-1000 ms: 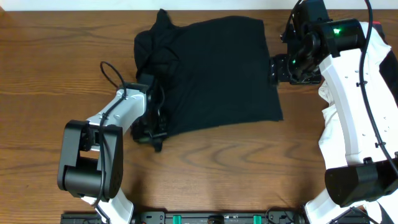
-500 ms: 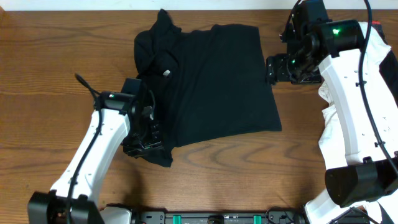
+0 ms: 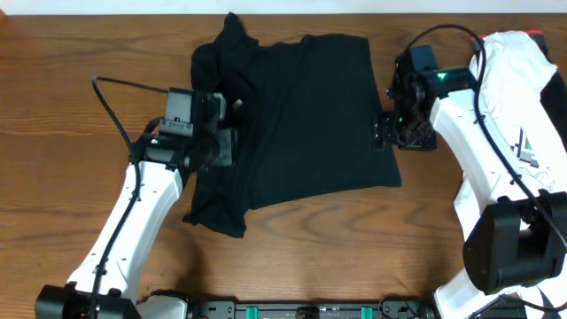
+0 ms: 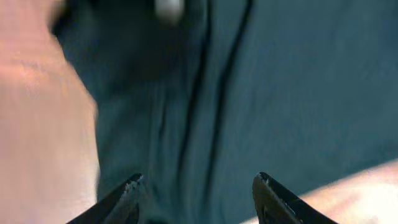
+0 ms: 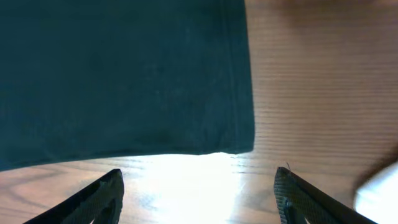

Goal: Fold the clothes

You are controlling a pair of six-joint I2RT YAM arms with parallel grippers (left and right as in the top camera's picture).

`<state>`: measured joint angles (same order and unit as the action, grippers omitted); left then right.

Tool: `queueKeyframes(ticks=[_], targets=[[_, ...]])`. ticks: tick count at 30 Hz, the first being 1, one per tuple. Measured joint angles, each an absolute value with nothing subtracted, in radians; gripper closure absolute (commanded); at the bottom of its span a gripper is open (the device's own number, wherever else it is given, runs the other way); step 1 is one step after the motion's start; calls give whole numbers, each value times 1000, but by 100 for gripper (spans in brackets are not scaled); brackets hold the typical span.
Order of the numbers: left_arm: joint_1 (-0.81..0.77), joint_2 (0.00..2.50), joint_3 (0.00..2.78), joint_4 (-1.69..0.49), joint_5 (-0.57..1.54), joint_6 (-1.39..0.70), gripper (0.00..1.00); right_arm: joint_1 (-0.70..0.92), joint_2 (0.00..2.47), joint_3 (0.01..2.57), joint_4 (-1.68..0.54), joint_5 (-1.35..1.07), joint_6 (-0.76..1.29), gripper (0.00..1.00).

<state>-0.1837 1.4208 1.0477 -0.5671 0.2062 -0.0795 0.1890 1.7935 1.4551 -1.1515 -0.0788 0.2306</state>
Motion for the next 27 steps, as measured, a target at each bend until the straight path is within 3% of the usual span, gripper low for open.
queueKeyframes(ticks=[10, 19, 22, 27], targets=[[-189, 1622, 1048, -300, 155, 121, 36, 189, 1794, 1344, -1029, -176, 239, 20], [-192, 1729, 1048, -159, 41, 172, 38, 189, 1794, 1335, -1014, -205, 239, 19], [-193, 1760, 1048, -152, 30, 180, 53, 189, 1794, 1335, -1008, -208, 239, 19], [-195, 1782, 1048, -159, -1, 166, 88, 189, 1794, 1334, -1007, -210, 239, 20]])
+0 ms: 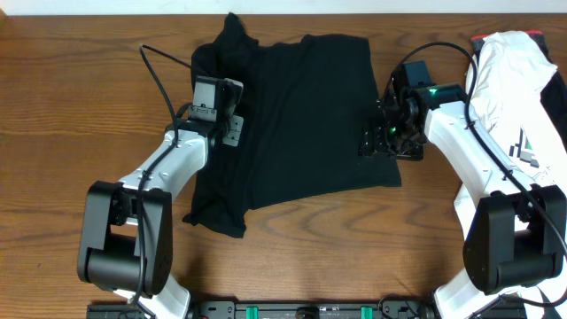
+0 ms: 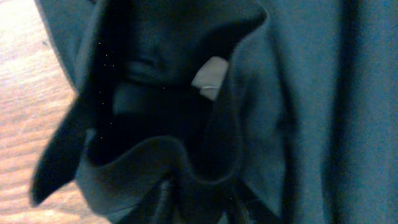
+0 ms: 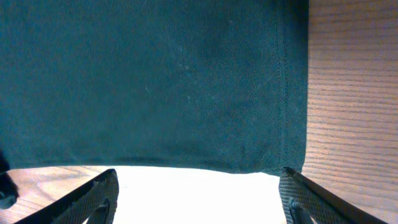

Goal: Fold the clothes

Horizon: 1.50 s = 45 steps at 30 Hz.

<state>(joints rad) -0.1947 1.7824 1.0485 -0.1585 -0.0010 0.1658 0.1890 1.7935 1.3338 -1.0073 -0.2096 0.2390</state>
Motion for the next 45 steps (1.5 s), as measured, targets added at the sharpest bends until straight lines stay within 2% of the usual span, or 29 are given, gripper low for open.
queueKeyframes(ticks=[2, 3, 5, 7, 8, 11, 13, 14, 16, 17, 18, 19, 20, 21, 24, 26, 27, 29, 32, 34, 37, 45], targets=[[-197, 1781, 1049, -176, -58, 134, 93, 189, 1794, 1334, -1005, -209, 239, 23], [-198, 1779, 1049, -196, -93, 116, 94, 189, 1794, 1334, -1003, -208, 241, 27], [-196, 1770, 1049, -231, -156, 83, 94, 189, 1794, 1333, -999, -200, 241, 43], [-191, 1749, 1049, -262, -215, 53, 94, 189, 1794, 1332, -988, -188, 248, 51], [-184, 1729, 1049, -282, -249, 32, 94, 189, 1794, 1327, -976, -181, 247, 53], [-155, 1676, 1049, -311, -313, -3, 94, 189, 1794, 1302, -947, -171, 253, 49], [-128, 1649, 1050, -334, -340, -19, 94, 189, 1794, 1267, -924, -164, 253, 51], [-114, 1641, 1050, -345, -351, -27, 94, 189, 1794, 1247, -910, -163, 253, 53], [-91, 1640, 1050, -366, -366, -43, 94, 189, 1794, 1203, -872, -158, 257, 66], [-81, 1641, 1050, -375, -371, -50, 94, 189, 1794, 1182, -854, -157, 260, 69], [-73, 1641, 1050, -380, -374, -55, 94, 189, 1794, 1159, -835, -155, 268, 67], [-67, 1641, 1050, -382, -376, -58, 94, 189, 1794, 1139, -812, -156, 276, 54], [-64, 1641, 1050, -383, -378, -61, 94, 189, 1794, 1121, -799, -156, 290, 30], [-61, 1641, 1050, -385, -379, -64, 94, 189, 1794, 1102, -786, -155, 300, 26], [-57, 1641, 1050, -390, -381, -73, 94, 189, 1794, 1054, -775, -154, 311, 26], [-55, 1641, 1050, -395, -381, -75, 94, 189, 1793, 1036, -772, -148, 315, 32], [-55, 1641, 1050, -394, -381, -76, 94, 189, 1792, 1031, -767, -141, 322, 38], [-54, 1641, 1050, -395, -381, -78, 94, 189, 1790, 1024, -752, -126, 336, 52], [-54, 1641, 1050, -397, -381, -78, 94, 187, 1781, 1002, -711, -99, 365, 85], [-54, 1641, 1050, -398, -381, -78, 94, 183, 1779, 994, -696, -80, 385, 94], [-47, 1641, 1050, -401, -381, -78, 94, 172, 1778, 992, -710, -49, 416, 99], [22, 1641, 1050, -407, -381, -83, 94, 112, 1778, 989, -830, 101, 445, 99]])
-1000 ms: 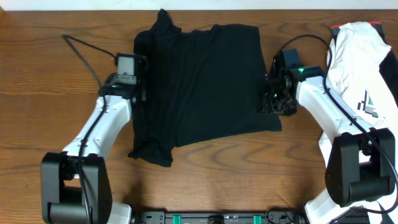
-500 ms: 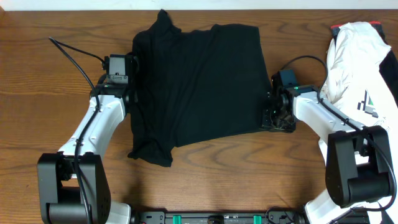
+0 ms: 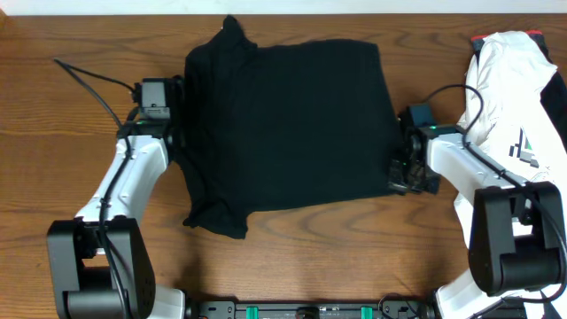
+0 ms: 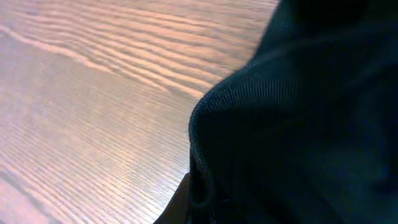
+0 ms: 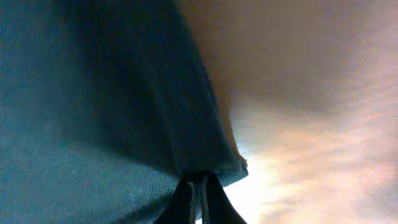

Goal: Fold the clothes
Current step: 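Pull the shirt sides outward with both grippers to smooth it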

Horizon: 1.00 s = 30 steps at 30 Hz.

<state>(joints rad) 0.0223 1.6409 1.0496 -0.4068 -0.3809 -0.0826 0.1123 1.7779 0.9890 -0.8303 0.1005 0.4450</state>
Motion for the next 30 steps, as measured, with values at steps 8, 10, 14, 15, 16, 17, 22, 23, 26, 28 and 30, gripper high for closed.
queueKeyframes(ticks=[8, 10, 14, 15, 16, 17, 22, 23, 26, 28, 30], targets=[[64, 1641, 1050, -412, -382, -95, 75, 69, 1780, 976, -888, 178, 469, 93], [68, 1641, 1050, -413, -385, -102, 70, 67, 1780, 974, -891, 188, 467, 93], [83, 1641, 1050, -445, -393, -113, 58, 67, 1780, 973, -894, 205, 465, 84], [93, 1641, 1050, -461, -393, -124, 56, 67, 1780, 973, -895, 208, 465, 82], [102, 1640, 1050, -475, -394, -134, 56, 67, 1780, 973, -897, 215, 464, 79], [118, 1637, 1050, -492, -394, -151, 55, 65, 1780, 973, -898, 219, 462, 78], [179, 1577, 1050, -509, -342, -185, 51, 65, 1779, 979, -910, 222, 456, 76], [182, 1554, 1050, -498, -306, -178, 50, 65, 1776, 985, -918, 220, 455, 74], [177, 1500, 1050, -453, -158, -126, 48, 64, 1739, 1018, -943, 213, 450, 59], [167, 1486, 1050, -437, -50, -88, 48, 64, 1690, 1056, -948, 204, 442, 60], [158, 1497, 1050, -429, 43, -50, 49, 64, 1627, 1106, -933, 170, 428, 65]])
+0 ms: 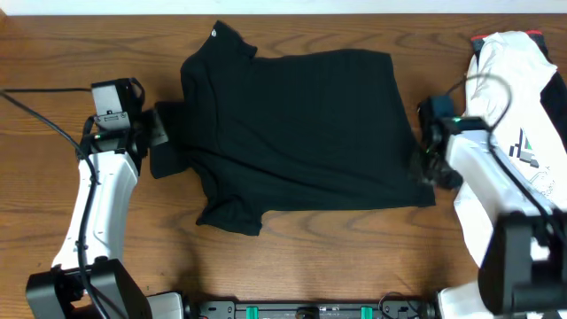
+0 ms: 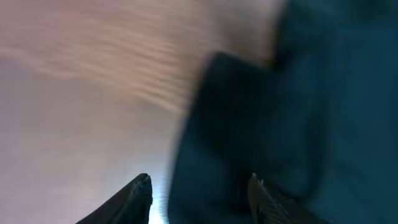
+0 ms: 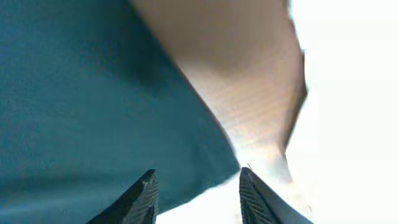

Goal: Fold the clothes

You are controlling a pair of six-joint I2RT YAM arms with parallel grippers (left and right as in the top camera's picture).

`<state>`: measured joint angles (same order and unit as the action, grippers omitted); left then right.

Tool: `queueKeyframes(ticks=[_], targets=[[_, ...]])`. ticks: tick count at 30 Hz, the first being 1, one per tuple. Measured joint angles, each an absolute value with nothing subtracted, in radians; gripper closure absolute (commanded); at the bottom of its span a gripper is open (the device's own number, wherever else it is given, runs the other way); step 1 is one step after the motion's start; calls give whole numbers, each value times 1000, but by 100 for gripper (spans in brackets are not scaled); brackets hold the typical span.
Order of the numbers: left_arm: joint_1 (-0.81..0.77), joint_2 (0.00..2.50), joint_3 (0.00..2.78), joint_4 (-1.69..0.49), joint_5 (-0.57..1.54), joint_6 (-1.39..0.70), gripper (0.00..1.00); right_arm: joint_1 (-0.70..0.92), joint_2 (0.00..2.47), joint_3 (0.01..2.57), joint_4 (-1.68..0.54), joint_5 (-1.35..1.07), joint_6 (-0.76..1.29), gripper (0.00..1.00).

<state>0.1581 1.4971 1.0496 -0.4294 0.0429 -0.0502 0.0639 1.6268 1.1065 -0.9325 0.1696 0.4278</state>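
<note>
A black t-shirt [image 1: 297,133] lies spread on the wooden table [image 1: 53,221], its bottom hem to the right and its sleeves at the left. My left gripper [image 1: 159,126] is open at the upper left sleeve [image 2: 249,124], with the fabric below its fingers. My right gripper [image 1: 423,168] is open over the shirt's lower right corner [image 3: 211,155], holding nothing. A white garment [image 1: 518,97] with a printed mark lies at the table's right edge.
The white garment lies just right of my right arm. Cables run from both arms across the table. Bare wood surrounds the shirt on the left and front.
Both grippers were shut on the shirt's edges and are now open. The shirt lies wider and flatter, its right hem further right and the left sleeve pulled out.
First the shirt lay bunched at its left side with both grippers open over it. Then the left gripper was at the collar area and the right at the hem. Later both were shut on opposite edges. Now the shirt lies stretched out and both grippers are open.
</note>
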Motion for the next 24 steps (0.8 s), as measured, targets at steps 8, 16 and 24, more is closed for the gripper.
queueKeyframes(ticks=[8, 16, 24], targets=[[142, 1682, 1050, -385, 212, 8, 61, 69, 1511, 1190, -744, -168, 303, 76], [142, 1846, 1050, -381, 229, 27, 78, 97, 1566, 1190, -703, -234, 268, 86], [144, 1848, 1069, -490, 59, -9, 81, 101, 1772, 1187, -406, -250, 258, 89]])
